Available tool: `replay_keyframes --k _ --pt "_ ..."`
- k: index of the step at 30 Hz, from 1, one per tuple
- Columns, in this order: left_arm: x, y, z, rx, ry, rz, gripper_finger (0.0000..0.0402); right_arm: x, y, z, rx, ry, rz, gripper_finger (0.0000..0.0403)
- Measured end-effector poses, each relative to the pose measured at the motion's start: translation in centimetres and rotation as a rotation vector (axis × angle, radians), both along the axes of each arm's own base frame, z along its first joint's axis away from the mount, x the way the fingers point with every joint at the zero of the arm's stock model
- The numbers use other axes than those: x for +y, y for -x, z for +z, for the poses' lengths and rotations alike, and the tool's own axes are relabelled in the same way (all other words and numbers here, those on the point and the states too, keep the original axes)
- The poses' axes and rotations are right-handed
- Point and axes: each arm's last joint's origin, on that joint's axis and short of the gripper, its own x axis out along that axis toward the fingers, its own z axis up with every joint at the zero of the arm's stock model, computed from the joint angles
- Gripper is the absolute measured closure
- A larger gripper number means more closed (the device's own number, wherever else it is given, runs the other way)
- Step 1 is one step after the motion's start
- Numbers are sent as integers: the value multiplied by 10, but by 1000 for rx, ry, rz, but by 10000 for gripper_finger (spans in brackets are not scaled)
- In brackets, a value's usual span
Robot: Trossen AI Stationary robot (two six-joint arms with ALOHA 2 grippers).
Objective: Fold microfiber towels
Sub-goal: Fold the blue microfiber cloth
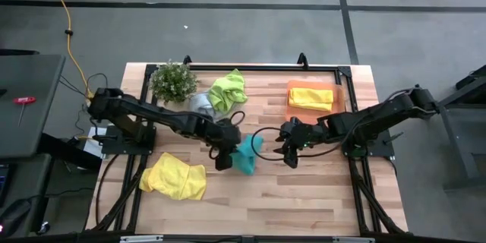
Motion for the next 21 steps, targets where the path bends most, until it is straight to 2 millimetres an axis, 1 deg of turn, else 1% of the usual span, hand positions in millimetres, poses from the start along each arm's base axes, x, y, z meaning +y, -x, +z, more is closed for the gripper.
replay_keyframes --k 6,10,12,16,19,21 --pt "-6 -7 -33 93 -37 -34 317 0 -1 0 -7 -3 -3 203" --pt "-2 -9 -38 111 -108 -58 272 0 -1 1 -13 -4 -3 203" --pt "2 -6 -35 114 -141 -68 251 0 -1 1 -13 -4 -4 203" --pt "9 1 -15 83 -239 -88 220 0 -1 1 -13 -3 -4 203" --pt "16 10 -2 90 -368 -92 208 0 -1 1 -15 -2 -7 203" --pt "19 12 7 73 -449 -101 207 -1 -1 1 -18 15 -25 203"
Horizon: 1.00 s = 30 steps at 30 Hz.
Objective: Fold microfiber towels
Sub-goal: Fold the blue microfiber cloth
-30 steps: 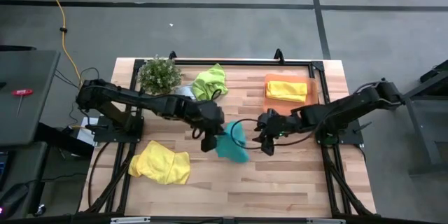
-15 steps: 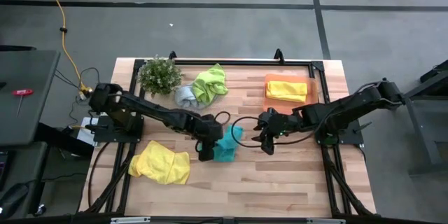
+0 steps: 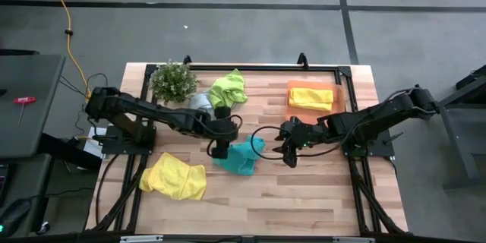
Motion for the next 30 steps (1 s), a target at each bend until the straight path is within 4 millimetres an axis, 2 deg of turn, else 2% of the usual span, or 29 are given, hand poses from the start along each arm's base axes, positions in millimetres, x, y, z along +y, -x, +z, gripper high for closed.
replay_keyframes --k 5,10,15,20,23,30 --pt "-1 4 6 24 -41 -122 210 -1 -1 0 -9 15 -21 203" --pt "-19 6 -10 148 15 -261 217 -1 0 0 -9 7 -29 203" --pt "-29 4 -27 145 152 -224 231 -1 -1 0 -10 -5 -40 203" --pt "-22 10 -46 84 287 -39 243 -1 -1 0 -10 -17 -52 203" --pt "-20 9 -47 25 349 29 248 -1 -1 0 -10 -17 -52 203" --pt "-30 3 -43 -60 377 -7 257 -2 -1 0 -15 -1 -71 203"
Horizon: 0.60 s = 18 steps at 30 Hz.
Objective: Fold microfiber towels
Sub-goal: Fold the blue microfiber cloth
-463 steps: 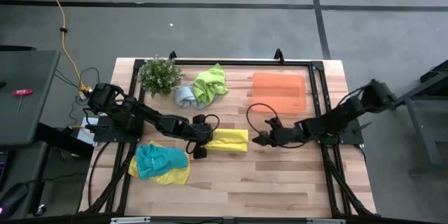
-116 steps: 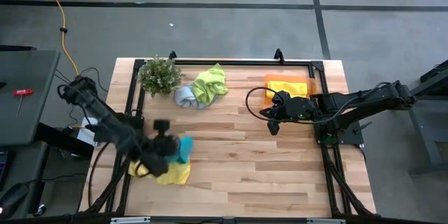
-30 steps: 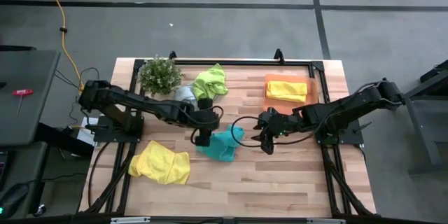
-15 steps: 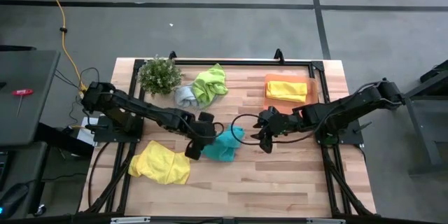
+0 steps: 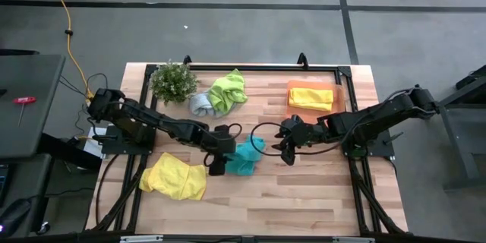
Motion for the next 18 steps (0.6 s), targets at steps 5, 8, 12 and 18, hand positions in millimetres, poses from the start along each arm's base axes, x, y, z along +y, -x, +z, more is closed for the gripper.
replay_keyframes --k 5,8,12,18 --pt "-6 0 4 -32 12 -2 261 0 0 0 -1 0 0 203" --pt "-9 -2 7 -57 2 -2 263 0 0 0 -1 1 -1 203" --pt "-8 -5 9 -105 -28 26 266 -1 0 0 -5 17 -19 203" --pt "-7 -9 13 -157 -86 -28 266 -1 0 0 -4 18 -19 203"
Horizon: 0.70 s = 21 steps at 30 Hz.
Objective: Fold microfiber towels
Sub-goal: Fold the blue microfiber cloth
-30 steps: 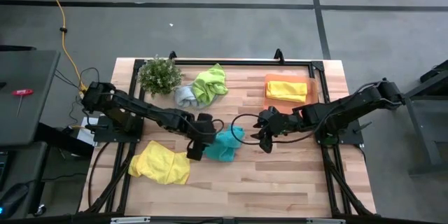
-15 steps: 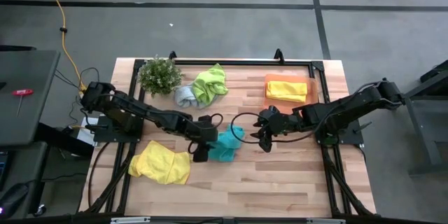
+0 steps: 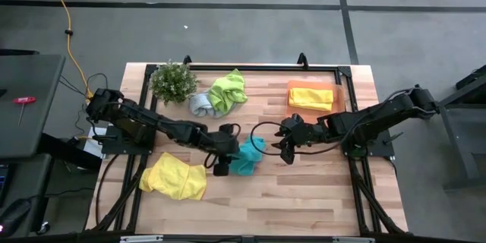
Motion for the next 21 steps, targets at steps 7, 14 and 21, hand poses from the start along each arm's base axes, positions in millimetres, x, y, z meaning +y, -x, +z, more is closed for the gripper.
replay_keyframes --k 7,14,21 --pt "0 -6 -5 -14 -110 -79 266 0 0 0 0 0 0 203" --pt "0 -14 -31 44 -120 -72 266 0 0 0 0 0 0 203" --pt "0 -15 -23 -7 -71 -1 267 -1 0 0 -4 18 -19 203"
